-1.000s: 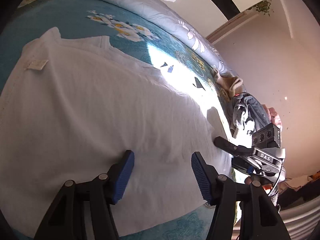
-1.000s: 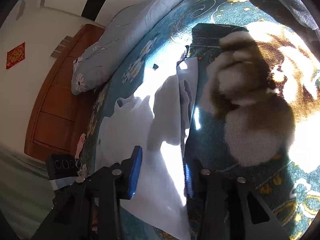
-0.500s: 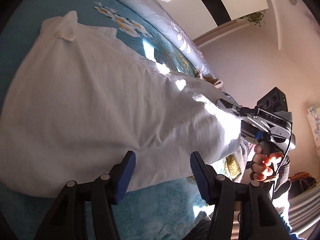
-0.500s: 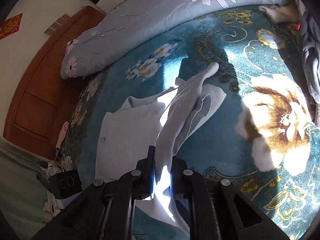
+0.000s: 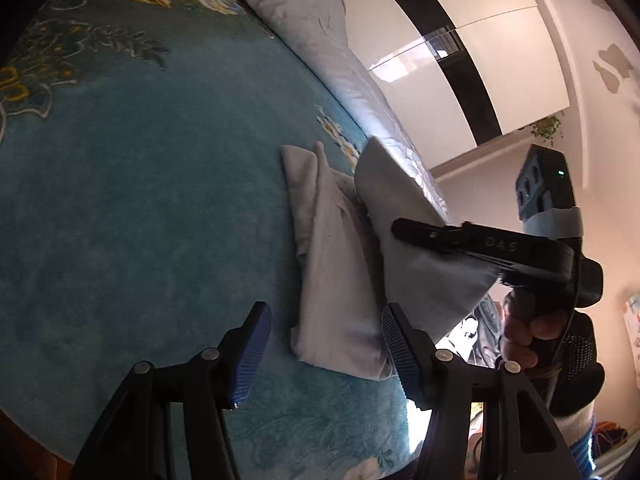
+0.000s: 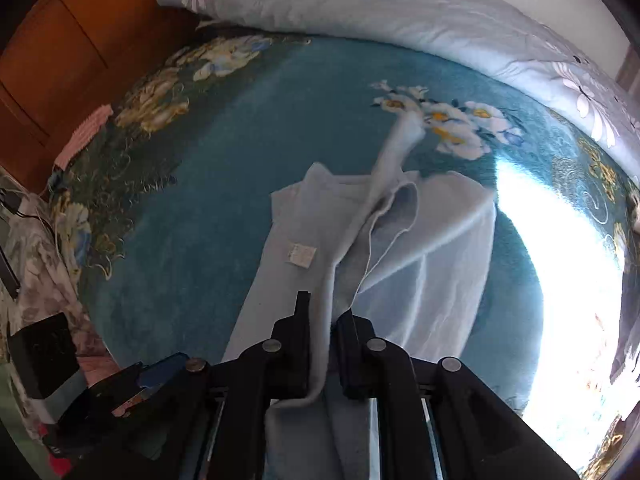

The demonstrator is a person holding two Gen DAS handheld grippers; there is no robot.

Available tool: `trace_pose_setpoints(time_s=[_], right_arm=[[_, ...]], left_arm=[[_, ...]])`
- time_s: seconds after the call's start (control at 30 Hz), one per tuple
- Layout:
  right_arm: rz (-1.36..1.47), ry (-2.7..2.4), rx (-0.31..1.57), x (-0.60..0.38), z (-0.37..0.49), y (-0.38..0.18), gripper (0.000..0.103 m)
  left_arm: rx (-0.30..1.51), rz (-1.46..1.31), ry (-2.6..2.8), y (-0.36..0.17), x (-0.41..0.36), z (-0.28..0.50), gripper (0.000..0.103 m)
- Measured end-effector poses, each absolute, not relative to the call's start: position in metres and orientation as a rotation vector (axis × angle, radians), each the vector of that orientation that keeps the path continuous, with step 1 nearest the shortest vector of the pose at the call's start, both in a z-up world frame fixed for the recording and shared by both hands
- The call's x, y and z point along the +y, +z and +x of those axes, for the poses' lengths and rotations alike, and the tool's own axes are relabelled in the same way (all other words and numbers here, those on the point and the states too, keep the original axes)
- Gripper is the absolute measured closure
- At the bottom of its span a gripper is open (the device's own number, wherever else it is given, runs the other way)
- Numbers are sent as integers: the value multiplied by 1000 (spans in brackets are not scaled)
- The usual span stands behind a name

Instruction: Fold clothes

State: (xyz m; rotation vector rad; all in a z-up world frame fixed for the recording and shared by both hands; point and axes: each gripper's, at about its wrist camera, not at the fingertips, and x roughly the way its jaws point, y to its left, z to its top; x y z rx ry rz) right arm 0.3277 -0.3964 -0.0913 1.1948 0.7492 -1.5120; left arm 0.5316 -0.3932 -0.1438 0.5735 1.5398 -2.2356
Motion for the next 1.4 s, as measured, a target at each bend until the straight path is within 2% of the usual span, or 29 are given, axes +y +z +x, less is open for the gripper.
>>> trace_pose_setpoints(time_s=[0.07,0.1,0.13,0.17,0.2,0.37,0.53,0.6,0.63,0.67,0.7,0.93,1.03,1.1,1.17,1.2,1.33,1.4], right_arm=[[1225,-1476,792,-407,345,-113,83],[1235,-1452,806,-411,353,-121,71],[1242,-1430,816,-413,361,-128,66],[1232,-1411,798,-411,366,-126,56],[1234,-1375,760,-408,369,-122,52],[1238,-1279,500,-368,347,-90,52],[1275,-1415,319,-298,290,-75,52],[1299,-1447,259,-267,271,-71,52],[1305,-1467,239,-254,264,-69,52],[1309,-1487,220,-241,257,-66,52],[1309,-1506,197,-228,251,-62,52],[1306,-1615,60,-140,219,-59,52],[1334,-1592,33,-129,213,-69,52],[1333,-1559,47,-133,214,-74,52],[1326,-1524,62,-144,219,-77,52],[1324,-1506,68,-150,221,-80,52],[1367,-1454,113,-191,230,-96,52],[1394,-1405,139,-217,236,-106,52]], left_arm=[[1549,576,-2212,-147,-392,541,41],[1544,578,-2202,-147,-391,546,41],[1539,576,-2190,-148,-390,551,41],[1539,573,-2182,-148,-389,555,41],[1540,569,-2174,-149,-389,558,41],[1560,562,-2215,-141,-378,550,41],[1493,610,-2337,-120,-370,495,36],[1461,651,-2310,-126,-372,470,38],[1458,669,-2278,-131,-374,462,48],[1460,685,-2260,-135,-375,456,83],[1468,701,-2240,-139,-376,454,101],[1515,679,-2113,-163,-371,480,100],[1557,665,-2111,-163,-371,490,95],[1533,667,-2133,-153,-368,495,83],[1426,667,-2185,-130,-366,498,39],[1355,663,-2213,-116,-367,499,35],[1140,677,-2290,-73,-394,472,34],[1135,748,-2329,-71,-422,445,34]])
